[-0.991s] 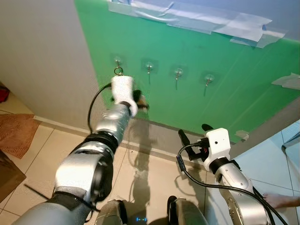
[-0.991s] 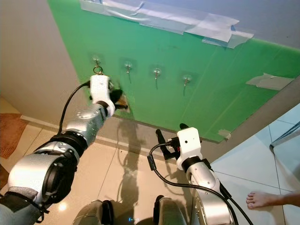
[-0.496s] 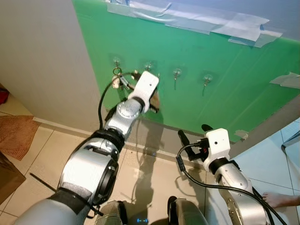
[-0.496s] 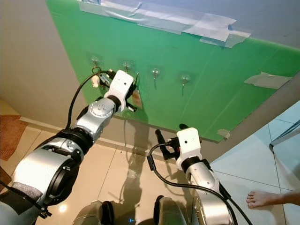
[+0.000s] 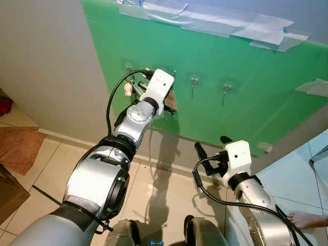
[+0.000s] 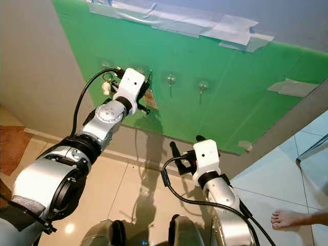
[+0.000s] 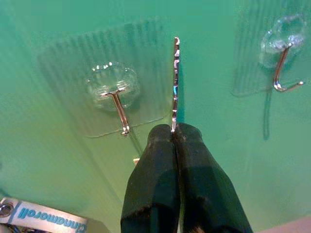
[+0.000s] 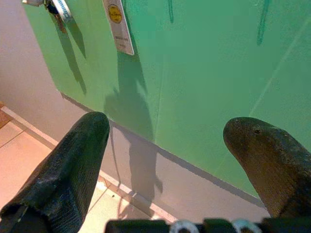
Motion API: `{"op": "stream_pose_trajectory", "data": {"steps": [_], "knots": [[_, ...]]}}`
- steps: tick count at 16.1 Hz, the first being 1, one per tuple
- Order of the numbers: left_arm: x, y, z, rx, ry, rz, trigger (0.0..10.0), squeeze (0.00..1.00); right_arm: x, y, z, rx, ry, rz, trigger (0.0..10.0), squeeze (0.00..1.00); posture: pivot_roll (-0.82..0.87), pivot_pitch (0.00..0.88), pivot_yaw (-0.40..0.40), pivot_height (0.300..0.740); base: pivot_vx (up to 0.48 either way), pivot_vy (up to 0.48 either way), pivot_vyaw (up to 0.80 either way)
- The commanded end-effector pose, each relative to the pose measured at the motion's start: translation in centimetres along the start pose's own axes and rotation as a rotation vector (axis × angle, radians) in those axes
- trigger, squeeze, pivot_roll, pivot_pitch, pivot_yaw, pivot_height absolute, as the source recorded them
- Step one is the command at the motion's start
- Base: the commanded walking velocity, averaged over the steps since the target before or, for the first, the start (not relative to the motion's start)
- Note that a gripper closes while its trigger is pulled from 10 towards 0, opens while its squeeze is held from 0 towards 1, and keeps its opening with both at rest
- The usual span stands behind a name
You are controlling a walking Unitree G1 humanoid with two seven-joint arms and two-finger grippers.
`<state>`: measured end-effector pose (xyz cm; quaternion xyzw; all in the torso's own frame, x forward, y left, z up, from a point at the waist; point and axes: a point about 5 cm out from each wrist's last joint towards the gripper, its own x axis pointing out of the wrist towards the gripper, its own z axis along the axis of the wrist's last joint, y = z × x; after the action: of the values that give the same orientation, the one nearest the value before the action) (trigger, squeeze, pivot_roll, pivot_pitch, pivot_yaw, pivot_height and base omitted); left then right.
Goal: Hang keys on a hook
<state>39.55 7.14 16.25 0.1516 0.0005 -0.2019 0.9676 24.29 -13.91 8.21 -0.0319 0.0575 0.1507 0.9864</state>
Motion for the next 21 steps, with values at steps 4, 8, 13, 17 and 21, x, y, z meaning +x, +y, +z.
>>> {"op": "stream_pose_trajectory", "data": {"steps": [4, 8, 13, 17, 21], "knots": [[0.1, 2.7, 1.4, -0.164, -0.046, 0.113, 0.0, 0.0, -0.3, 0.1, -0.1, -0.004, 0.005, 0.002, 10.0, 0.0, -0.24, 0.153, 0.01, 0.71, 0.0, 0.0, 0.0], [-0.3, 4.3, 1.0, -0.386, -0.059, 0.188, 0.0, 0.0, -0.3, 0.1, -0.1, -0.006, 0.006, 0.005, 10.0, 0.0, -0.24, 0.154, 0.006, 0.71, 0.0, 0.0, 0.0], [-0.7, 5.2, 0.4, -0.493, -0.059, 0.229, 0.0, 0.0, -0.3, 0.0, 0.0, -0.007, 0.007, 0.004, 10.0, 0.0, -0.25, 0.154, 0.005, 0.71, 0.0, 0.0, 0.0], [-1.0, 5.4, -0.7, -0.598, -0.022, 0.255, 0.0, 0.0, -0.3, 0.0, 0.0, -0.007, 0.007, 0.005, 10.0, 0.0, -0.24, 0.154, 0.005, 0.71, 0.0, 0.0, 0.0], [-1.8, 4.6, -3.9, -0.835, 0.125, 0.312, 0.0, 0.0, -0.1, 0.0, 0.1, -0.008, 0.008, 0.006, 10.0, 0.0, -0.24, 0.153, 0.005, 0.71, 0.0, 0.0, 0.0]]}}
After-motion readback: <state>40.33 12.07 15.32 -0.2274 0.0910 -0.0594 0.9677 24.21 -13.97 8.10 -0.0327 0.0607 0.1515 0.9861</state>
